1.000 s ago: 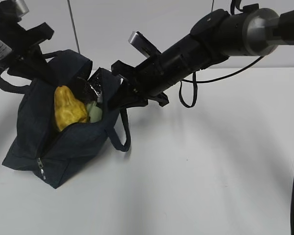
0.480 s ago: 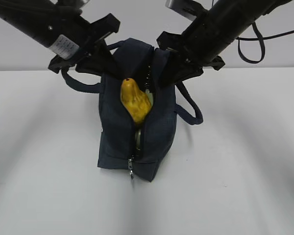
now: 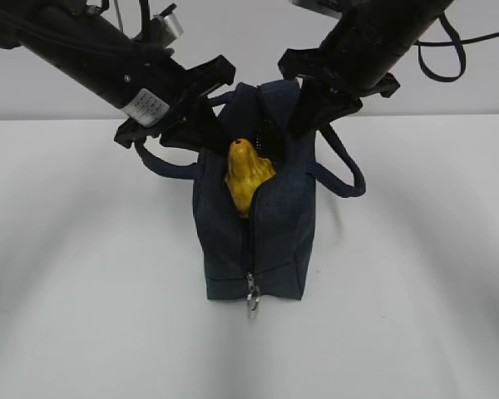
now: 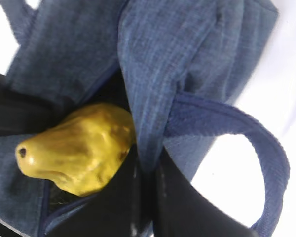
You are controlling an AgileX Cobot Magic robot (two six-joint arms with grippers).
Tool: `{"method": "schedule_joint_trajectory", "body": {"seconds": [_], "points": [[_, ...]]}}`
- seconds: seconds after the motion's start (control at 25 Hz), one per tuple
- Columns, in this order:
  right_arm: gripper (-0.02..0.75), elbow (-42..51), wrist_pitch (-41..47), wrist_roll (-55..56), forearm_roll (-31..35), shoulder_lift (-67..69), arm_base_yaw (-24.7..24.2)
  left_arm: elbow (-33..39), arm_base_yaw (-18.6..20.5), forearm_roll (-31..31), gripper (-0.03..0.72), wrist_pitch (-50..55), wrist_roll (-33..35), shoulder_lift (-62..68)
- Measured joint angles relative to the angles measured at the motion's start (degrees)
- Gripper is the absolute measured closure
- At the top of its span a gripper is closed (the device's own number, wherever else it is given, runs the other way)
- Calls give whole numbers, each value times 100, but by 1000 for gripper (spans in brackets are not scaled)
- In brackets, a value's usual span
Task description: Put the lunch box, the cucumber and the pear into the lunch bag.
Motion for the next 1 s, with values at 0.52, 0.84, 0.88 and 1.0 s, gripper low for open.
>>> {"method": "schedule_joint_trajectory", "body": {"seconds": [0.52, 0.84, 0.88, 1.0], "points": [[661, -127, -86, 49, 74, 399, 0, -5, -11, 445, 683, -54, 0, 7], [285, -127, -142, 49, 175, 399, 0, -5, -11, 627, 367, -34, 0, 7], [279, -127, -142, 49, 175, 386, 0, -5, -11, 631, 339, -20, 0, 7], [273, -127, -120, 49, 158, 217, 0, -5, -11, 631, 313, 15, 0, 7]]}}
